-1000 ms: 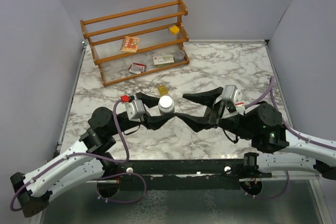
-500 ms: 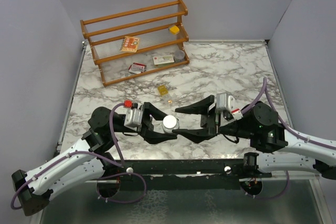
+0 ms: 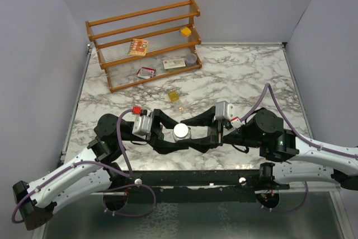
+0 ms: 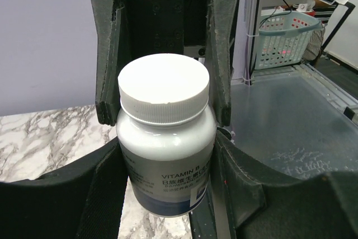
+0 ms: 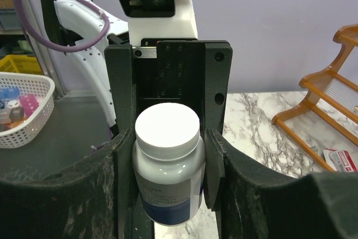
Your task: Sort the pills into containers
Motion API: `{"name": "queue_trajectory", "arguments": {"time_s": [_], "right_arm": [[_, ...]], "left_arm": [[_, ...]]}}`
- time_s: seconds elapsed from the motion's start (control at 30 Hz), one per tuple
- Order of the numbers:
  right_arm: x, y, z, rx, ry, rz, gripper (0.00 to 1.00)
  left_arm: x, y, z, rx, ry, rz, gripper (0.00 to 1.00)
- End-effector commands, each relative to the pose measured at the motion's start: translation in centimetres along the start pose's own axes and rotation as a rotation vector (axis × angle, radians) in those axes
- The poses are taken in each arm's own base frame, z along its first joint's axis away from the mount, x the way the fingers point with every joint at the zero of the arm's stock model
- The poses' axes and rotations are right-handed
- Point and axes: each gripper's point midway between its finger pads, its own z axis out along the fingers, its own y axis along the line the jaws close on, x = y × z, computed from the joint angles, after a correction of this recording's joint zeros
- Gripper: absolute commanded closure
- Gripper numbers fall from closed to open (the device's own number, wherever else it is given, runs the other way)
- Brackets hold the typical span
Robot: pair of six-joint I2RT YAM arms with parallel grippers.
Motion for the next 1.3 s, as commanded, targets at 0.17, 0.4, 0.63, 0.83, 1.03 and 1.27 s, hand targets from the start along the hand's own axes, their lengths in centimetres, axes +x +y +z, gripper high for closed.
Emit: {"name": "queue_trajectory", "arguments": {"time_s": [0.17, 0.4, 0.63, 0.83, 1.03, 1.27], "right_arm": [[-0.4, 0.2, 0.1, -0.003, -0.002, 0.010, 0.55], [-0.5, -0.1, 0.1, 0.012, -0.006, 0.011, 0.56], [0.1, -0.1, 0.6, 0.010, 0.020, 0.019, 0.52], [0.0, 0.0, 0.9, 0.002, 0.013, 0.018, 0.53], [0.6, -0.4, 1.2, 0.021, 0.045, 0.016, 0.95], [0.6, -1.6, 0.1, 0.098, 0.039, 0.015, 0.99]], "left_arm": [[-1.3, 0.2, 0.2, -0.009, -0.036, 0.031, 1.00], [-0.9, 0.8, 0.3, -0.030, -0.029, 0.022, 1.00], [-0.9, 1.1, 0.3, -0.047, -0.031, 0.028, 1.00], [-0.7, 1.3, 0.3, -0.058, -0.029, 0.027, 1.00], [-0.7, 1.6, 0.0, -0.084, -0.034, 0.028, 1.00], [-1.1, 2.5, -1.2, -0.192, -0.061, 0.055, 0.74]]}}
